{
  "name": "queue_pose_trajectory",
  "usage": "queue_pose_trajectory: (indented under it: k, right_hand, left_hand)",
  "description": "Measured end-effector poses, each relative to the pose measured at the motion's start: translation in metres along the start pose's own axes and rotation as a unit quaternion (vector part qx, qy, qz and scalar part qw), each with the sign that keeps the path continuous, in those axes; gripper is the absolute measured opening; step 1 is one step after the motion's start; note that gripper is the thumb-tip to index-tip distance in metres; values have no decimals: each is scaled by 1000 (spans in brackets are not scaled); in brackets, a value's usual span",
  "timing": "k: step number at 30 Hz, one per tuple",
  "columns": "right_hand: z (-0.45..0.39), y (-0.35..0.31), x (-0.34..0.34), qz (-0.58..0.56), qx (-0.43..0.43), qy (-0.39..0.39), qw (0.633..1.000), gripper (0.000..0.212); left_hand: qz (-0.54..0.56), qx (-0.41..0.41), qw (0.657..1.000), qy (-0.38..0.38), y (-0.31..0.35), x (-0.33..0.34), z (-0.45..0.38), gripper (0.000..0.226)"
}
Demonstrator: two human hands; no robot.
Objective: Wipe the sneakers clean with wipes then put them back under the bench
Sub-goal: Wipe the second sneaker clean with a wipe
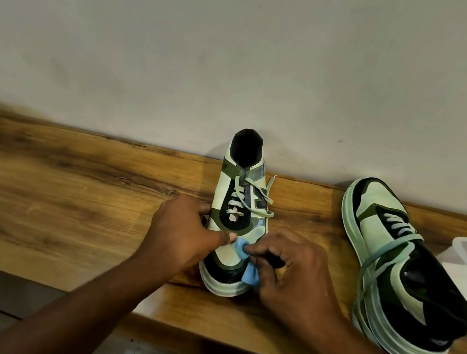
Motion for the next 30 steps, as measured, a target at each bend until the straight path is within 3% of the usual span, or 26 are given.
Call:
queue_pose_trajectory:
  k: [4,9,14,19,25,30]
  right_hand:
    - [19,-39,15,10,-98,-96,991,25]
    - [-4,7,-3,18,8,8,1000,36]
    - [23,-44,18,23,-103,-104,989,35]
    - [0,2,0,33,-4,12,999,41]
    - [23,-41,22,35,-99,-94,990,38]
    - [-1,2,3,34,3,12,999,43]
  left_hand:
    - [-8,6,1000,10,-1,-2,-2,43]
    - [-1,-6,1000,3,-3,0,-3,45]
    - [-20,7,1000,13,0,-2,-3,39]
    - [-23,0,1000,5,-1,-2,-4,45]
    - [-44,6,999,1,0,-1,-7,41]
    - [-29,0,1000,3,-2,-1,-5,41]
Point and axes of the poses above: each hand's wrist, its own z-axis away from the middle knuckle, its own x-axis out of the palm, y = z × x, the point moved 7 cm from there along -z, towards the middle knuckle, and after that the axes turned 5 degrees about y, right-handed, at the moved point
